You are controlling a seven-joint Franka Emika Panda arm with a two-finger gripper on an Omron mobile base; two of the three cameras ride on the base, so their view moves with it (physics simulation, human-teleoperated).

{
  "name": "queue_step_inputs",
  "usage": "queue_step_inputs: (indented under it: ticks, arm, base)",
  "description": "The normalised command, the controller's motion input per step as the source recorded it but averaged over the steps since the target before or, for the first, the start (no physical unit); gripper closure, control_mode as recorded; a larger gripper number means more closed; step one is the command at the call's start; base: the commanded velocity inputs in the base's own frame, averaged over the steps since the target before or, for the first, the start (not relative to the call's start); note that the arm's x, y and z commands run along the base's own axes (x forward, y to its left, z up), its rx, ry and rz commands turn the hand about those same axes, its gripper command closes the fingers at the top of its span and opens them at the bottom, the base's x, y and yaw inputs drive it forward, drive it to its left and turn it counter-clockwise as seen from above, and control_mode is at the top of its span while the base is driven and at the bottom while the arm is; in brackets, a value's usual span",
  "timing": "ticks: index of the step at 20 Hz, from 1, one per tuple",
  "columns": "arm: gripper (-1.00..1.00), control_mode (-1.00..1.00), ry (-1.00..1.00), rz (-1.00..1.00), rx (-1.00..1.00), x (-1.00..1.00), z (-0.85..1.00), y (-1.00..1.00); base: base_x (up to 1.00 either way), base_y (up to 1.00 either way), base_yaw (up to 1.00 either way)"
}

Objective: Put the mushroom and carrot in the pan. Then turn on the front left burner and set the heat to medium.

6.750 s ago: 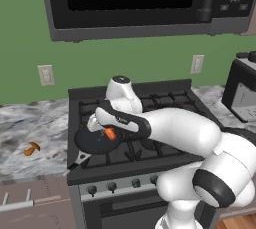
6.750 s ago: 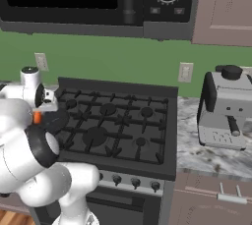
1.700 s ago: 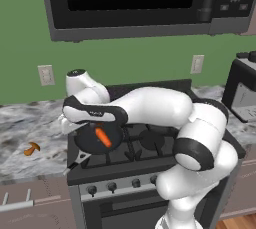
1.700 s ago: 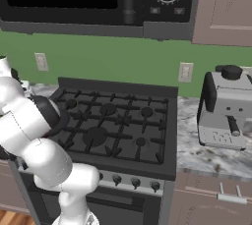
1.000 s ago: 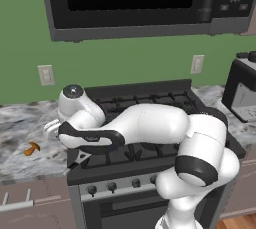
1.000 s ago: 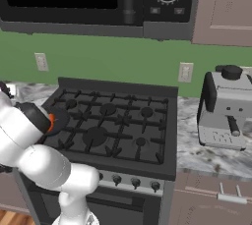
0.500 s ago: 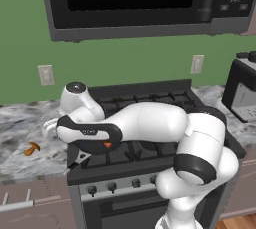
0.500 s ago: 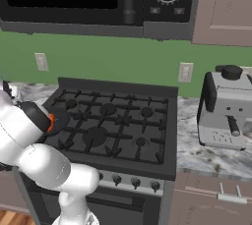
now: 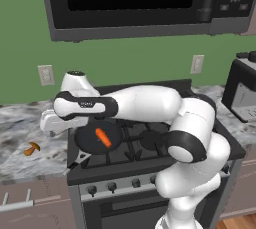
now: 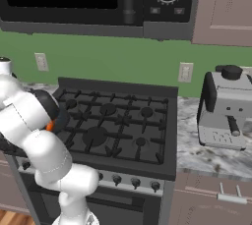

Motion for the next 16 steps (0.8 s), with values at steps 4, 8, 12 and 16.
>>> queue_step_inputs:
  ticks: [4, 8, 12, 16]
  arm:
    - [-1.00, -1.00, 0.01, 0.00, 0.00, 0.00, -0.46, 0.29]
    - [-1.00, -1.00, 0.00, 0.00, -0.06, 0.08, -0.36, 0.49]
    - [-1.00, -1.00, 0.00, 0.00, -0.05, 0.16, -0.08, 0.55]
    - [-1.00, -1.00, 0.00, 0.00, -0.04, 0.11, 0.00, 0.54]
  base:
    - [0.00, 0.00, 0.00]
    - [0.00, 0.00, 0.00]
    - [0.00, 0.00, 0.00]
    - [0.00, 0.00, 0.00]
